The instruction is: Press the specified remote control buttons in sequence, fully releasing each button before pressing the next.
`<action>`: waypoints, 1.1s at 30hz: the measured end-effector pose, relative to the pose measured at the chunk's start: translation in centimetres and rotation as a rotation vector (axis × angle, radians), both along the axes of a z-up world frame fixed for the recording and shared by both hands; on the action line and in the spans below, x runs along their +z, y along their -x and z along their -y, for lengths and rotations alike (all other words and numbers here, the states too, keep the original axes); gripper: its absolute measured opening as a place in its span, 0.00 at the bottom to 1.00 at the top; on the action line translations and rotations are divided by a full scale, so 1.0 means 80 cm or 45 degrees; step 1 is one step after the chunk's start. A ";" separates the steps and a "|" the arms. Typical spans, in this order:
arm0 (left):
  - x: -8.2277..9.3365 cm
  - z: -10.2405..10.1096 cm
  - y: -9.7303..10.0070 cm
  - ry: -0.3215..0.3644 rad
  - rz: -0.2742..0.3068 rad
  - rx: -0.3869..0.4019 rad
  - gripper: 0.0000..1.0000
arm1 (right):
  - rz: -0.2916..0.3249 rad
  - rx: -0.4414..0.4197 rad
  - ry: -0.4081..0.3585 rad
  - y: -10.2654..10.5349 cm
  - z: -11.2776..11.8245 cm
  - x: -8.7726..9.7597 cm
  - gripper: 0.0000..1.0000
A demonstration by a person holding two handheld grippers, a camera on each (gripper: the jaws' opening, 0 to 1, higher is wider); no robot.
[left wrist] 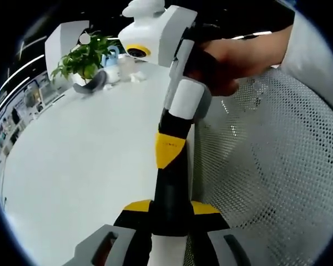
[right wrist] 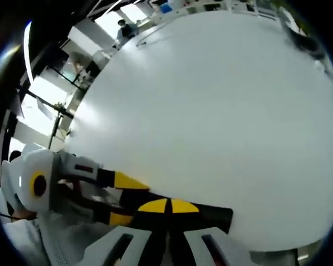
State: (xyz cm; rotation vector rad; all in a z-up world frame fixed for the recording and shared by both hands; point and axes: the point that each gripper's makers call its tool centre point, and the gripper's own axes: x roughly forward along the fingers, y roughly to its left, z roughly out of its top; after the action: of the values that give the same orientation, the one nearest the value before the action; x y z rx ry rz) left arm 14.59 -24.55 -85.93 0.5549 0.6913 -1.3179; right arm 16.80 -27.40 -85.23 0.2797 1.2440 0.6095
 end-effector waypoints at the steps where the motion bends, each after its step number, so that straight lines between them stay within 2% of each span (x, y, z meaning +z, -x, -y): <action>1: 0.000 0.000 0.000 0.001 0.000 0.001 0.24 | 0.001 -0.016 -0.020 0.000 0.000 0.000 0.00; 3: 0.000 0.000 0.000 0.003 0.000 0.001 0.24 | 0.008 -0.052 -0.063 0.000 0.001 0.001 0.00; 4: 0.000 0.000 0.000 0.004 0.001 0.000 0.24 | -0.048 -0.086 -0.072 0.003 0.002 0.002 0.00; 9: 0.001 0.001 0.002 0.010 0.007 -0.006 0.24 | -0.054 -0.054 -0.050 0.002 0.000 0.003 0.00; 12: 0.001 0.001 0.002 0.016 0.010 -0.012 0.24 | -0.093 -0.057 -0.060 0.006 0.000 0.006 0.00; 15: 0.001 0.001 0.002 0.013 0.012 -0.014 0.25 | -0.096 -0.090 -0.095 0.003 0.002 0.012 0.00; 20: 0.001 0.002 0.002 0.011 0.014 -0.015 0.25 | -0.105 -0.135 -0.084 0.001 0.008 0.011 0.00; 26: 0.001 -0.002 -0.011 0.002 0.010 0.082 0.25 | -0.112 -0.125 -0.079 0.004 0.006 0.010 0.00; 33: 0.001 -0.002 -0.011 0.010 0.019 0.079 0.25 | -0.124 -0.119 -0.086 0.005 0.004 0.009 0.00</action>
State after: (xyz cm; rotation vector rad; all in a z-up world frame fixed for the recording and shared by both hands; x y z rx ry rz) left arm 15.48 -24.43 -85.85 0.5329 0.6857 -1.2569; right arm 16.37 -27.76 -84.53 0.4263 1.2978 0.5635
